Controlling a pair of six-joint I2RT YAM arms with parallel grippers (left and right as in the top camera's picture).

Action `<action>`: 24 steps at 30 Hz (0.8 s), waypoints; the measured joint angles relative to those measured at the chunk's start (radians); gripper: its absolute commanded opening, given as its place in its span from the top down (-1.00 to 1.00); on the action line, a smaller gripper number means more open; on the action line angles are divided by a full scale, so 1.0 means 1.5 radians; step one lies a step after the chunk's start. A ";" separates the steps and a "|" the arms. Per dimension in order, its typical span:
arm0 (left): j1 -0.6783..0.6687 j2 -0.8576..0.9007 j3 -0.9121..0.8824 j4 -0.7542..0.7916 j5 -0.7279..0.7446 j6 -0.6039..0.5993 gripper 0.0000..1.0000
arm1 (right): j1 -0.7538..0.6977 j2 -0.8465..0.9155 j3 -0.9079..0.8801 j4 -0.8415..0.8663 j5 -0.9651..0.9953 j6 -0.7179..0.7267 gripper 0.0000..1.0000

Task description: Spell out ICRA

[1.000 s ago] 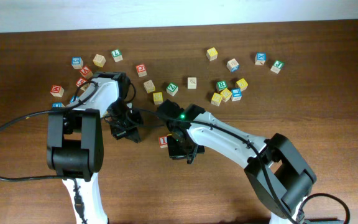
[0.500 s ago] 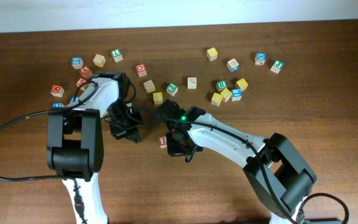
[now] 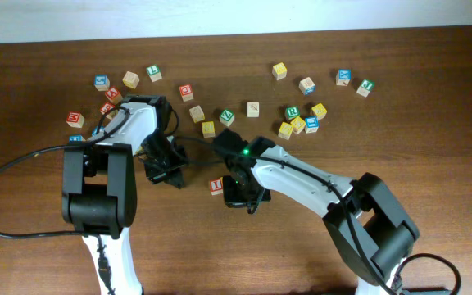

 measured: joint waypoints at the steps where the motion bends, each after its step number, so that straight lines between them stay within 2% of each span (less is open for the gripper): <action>1: -0.001 0.000 0.000 -0.008 -0.008 -0.001 1.00 | -0.002 0.000 0.005 -0.020 -0.009 -0.002 0.82; 4: -0.011 0.000 0.000 -0.022 -0.028 -0.003 1.00 | -0.033 0.002 0.101 -0.160 -0.027 -0.039 0.81; 6: -0.027 0.000 -0.001 -0.028 -0.041 -0.005 1.00 | -0.075 -0.001 0.173 -0.219 -0.031 -0.068 0.81; 9: -0.055 0.000 -0.002 -0.038 -0.053 -0.005 1.00 | -0.164 -0.004 0.202 -0.274 0.004 -0.109 0.81; 11: -0.071 0.001 -0.003 -0.039 -0.052 -0.005 1.00 | -0.211 -0.006 0.158 -0.248 0.033 -0.122 0.81; 16: -0.105 0.001 -0.003 -0.028 -0.040 -0.014 1.00 | -0.230 -0.006 0.007 -0.073 0.015 -0.133 0.82; 19: -0.117 0.000 -0.003 -0.010 -0.014 -0.023 1.00 | -0.223 -0.006 -0.034 -0.006 -0.010 -0.124 0.82; 24: -0.128 -0.001 -0.003 0.007 0.005 -0.028 1.00 | -0.203 -0.006 -0.046 0.030 -0.022 -0.101 0.81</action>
